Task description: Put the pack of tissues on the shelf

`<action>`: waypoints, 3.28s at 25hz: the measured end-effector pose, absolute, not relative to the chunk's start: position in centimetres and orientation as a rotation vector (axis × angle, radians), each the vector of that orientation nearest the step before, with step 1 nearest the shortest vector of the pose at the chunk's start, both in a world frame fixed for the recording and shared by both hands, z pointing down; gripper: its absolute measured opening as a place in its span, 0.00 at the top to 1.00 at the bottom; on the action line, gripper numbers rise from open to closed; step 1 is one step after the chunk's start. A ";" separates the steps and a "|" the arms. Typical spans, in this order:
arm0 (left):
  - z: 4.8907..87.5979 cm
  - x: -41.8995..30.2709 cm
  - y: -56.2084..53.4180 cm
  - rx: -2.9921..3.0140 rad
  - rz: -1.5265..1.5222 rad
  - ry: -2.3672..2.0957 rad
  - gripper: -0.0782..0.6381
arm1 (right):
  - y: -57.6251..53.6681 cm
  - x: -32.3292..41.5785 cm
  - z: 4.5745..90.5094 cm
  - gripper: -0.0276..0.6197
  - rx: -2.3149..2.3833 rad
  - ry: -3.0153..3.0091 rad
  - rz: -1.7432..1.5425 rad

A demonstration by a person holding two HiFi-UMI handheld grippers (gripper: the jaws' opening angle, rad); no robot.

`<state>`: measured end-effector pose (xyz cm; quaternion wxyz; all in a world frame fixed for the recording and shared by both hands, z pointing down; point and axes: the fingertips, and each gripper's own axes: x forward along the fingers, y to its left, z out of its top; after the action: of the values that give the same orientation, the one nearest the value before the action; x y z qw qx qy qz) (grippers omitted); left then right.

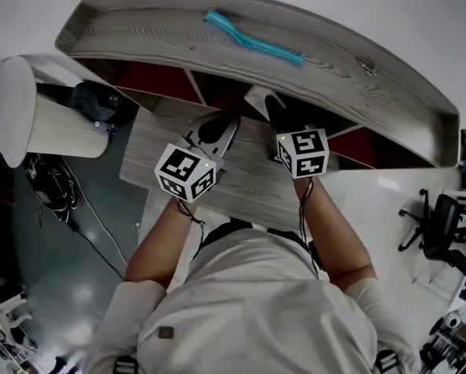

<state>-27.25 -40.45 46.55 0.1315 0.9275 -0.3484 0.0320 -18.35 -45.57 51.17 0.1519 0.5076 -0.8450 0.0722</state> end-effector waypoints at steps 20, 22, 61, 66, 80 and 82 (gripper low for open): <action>43.8 -26.1 -38.5 2.724 0.068 -1.052 0.87 | -42.6 -16.9 46.7 0.59 1.486 -2.510 0.135; 43.3 -26.0 -38.2 2.735 0.068 -1.060 0.87 | -41.8 -16.8 46.3 0.59 1.474 -2.525 0.133; 43.0 -13.0 -21.3 2.629 0.059 -1.346 0.87 | -22.8 -5.0 45.1 0.93 0.806 -2.824 -0.034; 42.9 -12.6 -19.3 2.619 0.062 -1.405 0.87 | -21.5 -4.0 45.7 0.93 0.741 -2.838 -0.004; 42.4 -15.4 -13.7 2.635 0.096 -1.391 0.87 | -16.0 -3.9 44.4 0.93 0.764 -2.855 -0.040; 42.3 -16.3 -12.6 2.647 0.099 -1.383 0.87 | -14.9 -4.3 44.2 0.93 0.783 -2.852 -0.038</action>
<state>-16.33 -12.63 42.29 0.0767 0.8831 -0.4616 0.0332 -4.35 -14.93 44.21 0.0920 0.2636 -0.9601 -0.0129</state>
